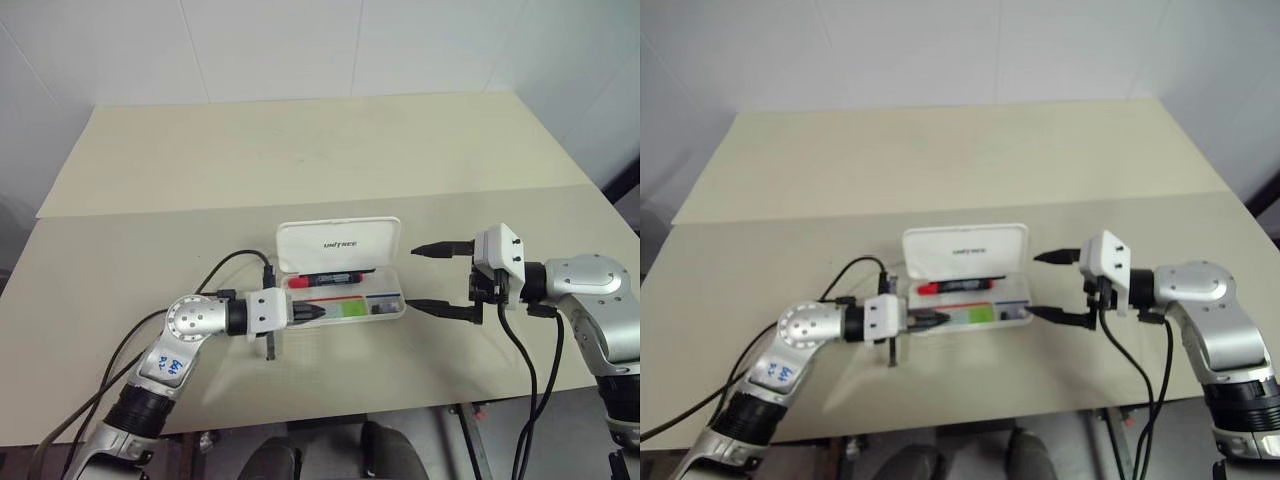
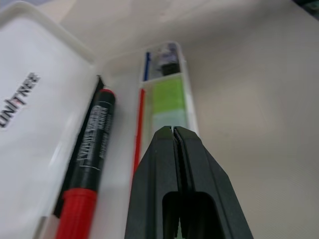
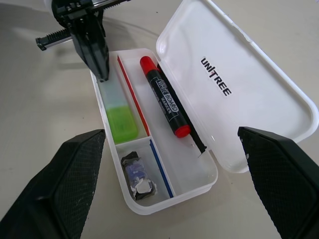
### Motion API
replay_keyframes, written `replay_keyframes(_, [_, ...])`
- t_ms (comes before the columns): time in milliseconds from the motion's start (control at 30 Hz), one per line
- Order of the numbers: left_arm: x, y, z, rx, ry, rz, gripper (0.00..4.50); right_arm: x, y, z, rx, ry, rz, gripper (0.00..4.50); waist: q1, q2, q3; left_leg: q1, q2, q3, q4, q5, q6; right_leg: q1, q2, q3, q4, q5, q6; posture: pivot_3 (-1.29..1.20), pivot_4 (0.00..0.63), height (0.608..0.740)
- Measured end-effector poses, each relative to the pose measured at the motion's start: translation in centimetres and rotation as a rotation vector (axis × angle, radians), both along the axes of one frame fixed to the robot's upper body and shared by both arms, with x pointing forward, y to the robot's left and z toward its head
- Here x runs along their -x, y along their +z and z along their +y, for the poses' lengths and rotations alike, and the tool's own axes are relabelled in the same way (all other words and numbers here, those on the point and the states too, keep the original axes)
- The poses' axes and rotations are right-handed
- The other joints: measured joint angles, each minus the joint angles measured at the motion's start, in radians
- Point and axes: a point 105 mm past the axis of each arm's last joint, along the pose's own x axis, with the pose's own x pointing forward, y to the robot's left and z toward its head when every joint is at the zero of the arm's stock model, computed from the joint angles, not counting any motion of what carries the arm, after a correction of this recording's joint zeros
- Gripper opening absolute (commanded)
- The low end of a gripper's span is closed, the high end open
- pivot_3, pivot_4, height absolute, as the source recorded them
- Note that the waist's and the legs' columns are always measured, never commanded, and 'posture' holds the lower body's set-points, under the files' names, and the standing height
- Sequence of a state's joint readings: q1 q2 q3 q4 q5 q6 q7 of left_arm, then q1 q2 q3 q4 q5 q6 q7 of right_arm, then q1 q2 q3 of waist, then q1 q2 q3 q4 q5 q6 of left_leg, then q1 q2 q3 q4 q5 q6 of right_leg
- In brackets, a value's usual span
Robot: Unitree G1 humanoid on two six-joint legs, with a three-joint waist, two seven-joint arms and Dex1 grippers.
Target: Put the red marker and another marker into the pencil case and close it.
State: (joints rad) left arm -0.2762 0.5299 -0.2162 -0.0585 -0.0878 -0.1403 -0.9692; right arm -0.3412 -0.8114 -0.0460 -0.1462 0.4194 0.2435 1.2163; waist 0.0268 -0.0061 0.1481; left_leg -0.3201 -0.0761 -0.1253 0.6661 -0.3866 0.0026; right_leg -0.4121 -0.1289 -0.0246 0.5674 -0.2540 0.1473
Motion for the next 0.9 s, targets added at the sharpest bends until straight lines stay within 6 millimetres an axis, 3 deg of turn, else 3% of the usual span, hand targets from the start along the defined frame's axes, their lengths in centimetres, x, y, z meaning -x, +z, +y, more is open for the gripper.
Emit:
replay_keyframes(167, [0.5,0.1,0.1,0.027,-0.001,0.005,0.07,0.0,0.0,0.0,0.0,0.001,-0.001,4.5,0.0,0.0,0.0,0.0,0.0,0.0,0.0,0.0,0.0,0.0,0.0,0.0,0.0,0.0,0.0,0.0,0.15,0.74])
replay_keyframes(367, [0.8,2.9,1.3,0.161,0.03,-0.044,0.07,0.0,0.0,0.0,0.001,0.007,-0.003,4.5,0.0,0.0,0.0,0.0,0.0,0.0,0.0,0.0,0.0,0.0,0.0,0.0,0.0,0.0,0.0,0.0,0.15,0.74])
replay_keyframes(467, [0.9,4.0,2.9,0.188,0.073,-0.061,0.07,0.0,-0.1,-0.2,0.002,0.014,0.0,4.5,-0.001,0.0,0.0,0.0,0.0,0.0,-0.001,0.0,0.0,0.0,0.0,0.0,0.0,0.0,0.0,0.0,0.15,0.74])
replay_keyframes(733, [-1.7,4.8,9.3,0.254,0.394,-0.083,0.07,-0.2,-0.1,-0.8,-0.006,0.004,0.014,4.5,0.001,0.0,0.0,0.0,0.0,0.0,-0.001,0.0,0.0,0.0,0.0,0.0,0.0,0.0,0.0,0.0,0.15,0.74])
replay_keyframes(900, [-4.8,4.8,10.6,0.283,0.559,-0.107,0.07,-0.3,0.2,-0.9,-0.005,-0.001,0.009,4.5,0.004,0.0,0.0,0.0,0.0,-0.001,0.0,0.0,0.0,0.0,0.0,-0.001,0.0,0.0,0.0,0.0,0.15,0.74])
